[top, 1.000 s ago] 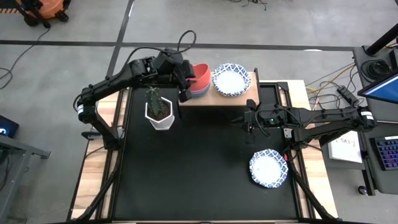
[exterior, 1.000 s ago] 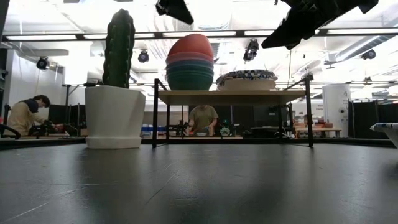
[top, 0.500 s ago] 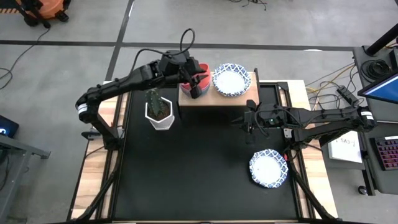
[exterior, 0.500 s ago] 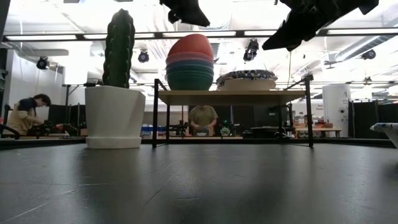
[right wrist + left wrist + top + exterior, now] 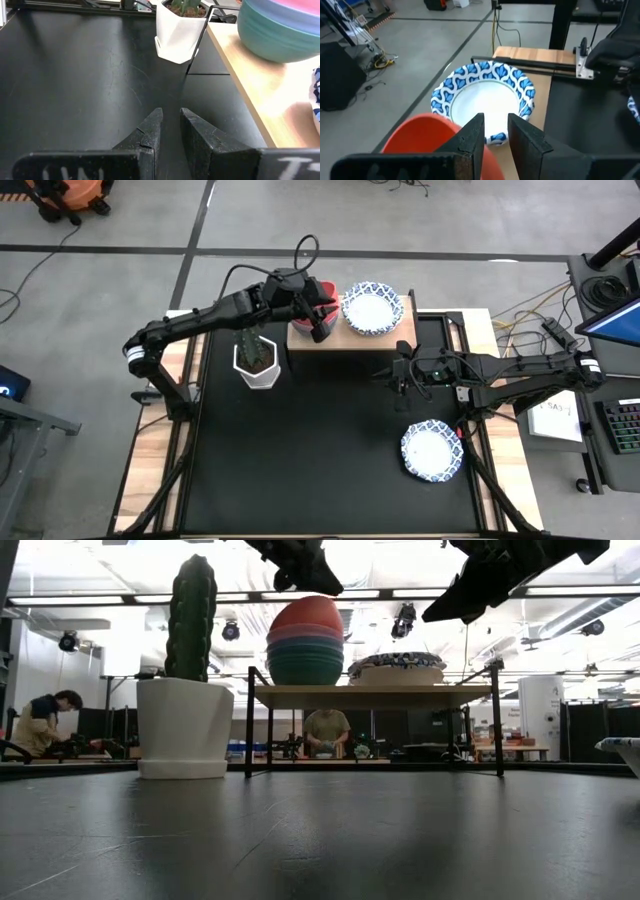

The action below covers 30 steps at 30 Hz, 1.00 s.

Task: Place and stack bowls onto a shelf
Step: Stack the orange bowl on top of the pink bowls on the shelf

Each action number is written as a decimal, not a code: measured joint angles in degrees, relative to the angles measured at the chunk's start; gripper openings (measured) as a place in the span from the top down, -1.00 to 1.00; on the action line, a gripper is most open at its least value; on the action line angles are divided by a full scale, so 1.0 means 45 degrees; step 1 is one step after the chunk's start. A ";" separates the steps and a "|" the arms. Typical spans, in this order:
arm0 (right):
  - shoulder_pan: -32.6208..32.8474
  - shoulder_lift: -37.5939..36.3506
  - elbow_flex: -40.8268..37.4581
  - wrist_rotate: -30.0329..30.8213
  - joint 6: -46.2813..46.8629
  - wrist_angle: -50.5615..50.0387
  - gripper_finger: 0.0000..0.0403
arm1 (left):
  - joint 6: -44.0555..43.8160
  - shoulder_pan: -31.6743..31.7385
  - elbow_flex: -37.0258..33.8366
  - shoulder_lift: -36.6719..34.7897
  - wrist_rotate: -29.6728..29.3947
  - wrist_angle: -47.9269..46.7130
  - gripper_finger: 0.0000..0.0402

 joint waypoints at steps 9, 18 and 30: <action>0.0000 0.0000 0.0000 0.0000 0.0011 0.0000 0.72 | 0.0551 -0.0003 0.0489 -0.0068 -0.0010 0.0775 0.66; 0.0000 0.0000 -0.0019 0.0000 0.0112 0.0000 0.72 | 0.0644 0.0340 0.0194 0.0437 -0.0405 0.0787 0.77; 0.0000 0.0000 -0.0034 0.0000 0.0113 -0.0191 0.72 | 0.0483 0.0053 0.0170 0.0442 -0.0364 0.0930 0.81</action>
